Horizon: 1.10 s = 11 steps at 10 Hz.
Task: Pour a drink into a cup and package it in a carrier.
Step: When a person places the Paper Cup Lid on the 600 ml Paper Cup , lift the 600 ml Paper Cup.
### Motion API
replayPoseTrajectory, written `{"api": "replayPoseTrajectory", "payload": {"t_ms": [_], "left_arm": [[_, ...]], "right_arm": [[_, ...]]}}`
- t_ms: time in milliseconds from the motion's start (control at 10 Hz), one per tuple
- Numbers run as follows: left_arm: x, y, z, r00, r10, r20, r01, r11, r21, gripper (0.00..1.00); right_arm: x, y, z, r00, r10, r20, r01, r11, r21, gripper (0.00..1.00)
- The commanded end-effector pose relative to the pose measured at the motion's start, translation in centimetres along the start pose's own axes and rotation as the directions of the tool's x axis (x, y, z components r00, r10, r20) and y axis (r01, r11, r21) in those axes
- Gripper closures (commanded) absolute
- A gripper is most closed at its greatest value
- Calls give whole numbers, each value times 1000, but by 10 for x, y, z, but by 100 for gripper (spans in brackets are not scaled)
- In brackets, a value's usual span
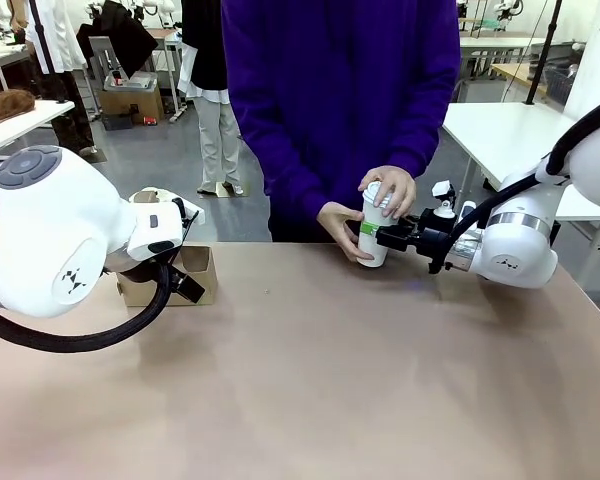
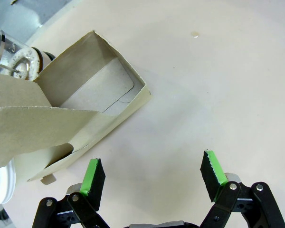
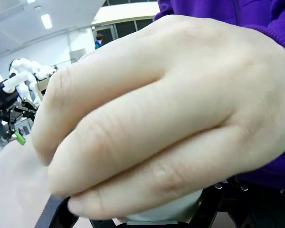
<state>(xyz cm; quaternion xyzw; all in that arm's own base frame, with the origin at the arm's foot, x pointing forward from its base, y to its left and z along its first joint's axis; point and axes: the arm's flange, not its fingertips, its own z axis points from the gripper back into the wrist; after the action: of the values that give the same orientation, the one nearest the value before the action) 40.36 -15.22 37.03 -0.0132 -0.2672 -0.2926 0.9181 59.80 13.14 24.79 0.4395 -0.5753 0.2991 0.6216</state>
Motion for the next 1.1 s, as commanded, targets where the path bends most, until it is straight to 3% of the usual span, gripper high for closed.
{"api": "replayPoseTrajectory", "payload": {"t_ms": [0, 1000], "left_arm": [[0, 0, 0, 1000, 1, 1, -1, 1000, -2, 0], [0, 0, 0, 1000, 1, 1, -1, 1000, -2, 0]], "right_arm": [[5, 3, -3, 1000, 5, 14, -5, 1000, -2, 20], [5, 3, -3, 1000, 5, 14, -5, 1000, -2, 20]]}}
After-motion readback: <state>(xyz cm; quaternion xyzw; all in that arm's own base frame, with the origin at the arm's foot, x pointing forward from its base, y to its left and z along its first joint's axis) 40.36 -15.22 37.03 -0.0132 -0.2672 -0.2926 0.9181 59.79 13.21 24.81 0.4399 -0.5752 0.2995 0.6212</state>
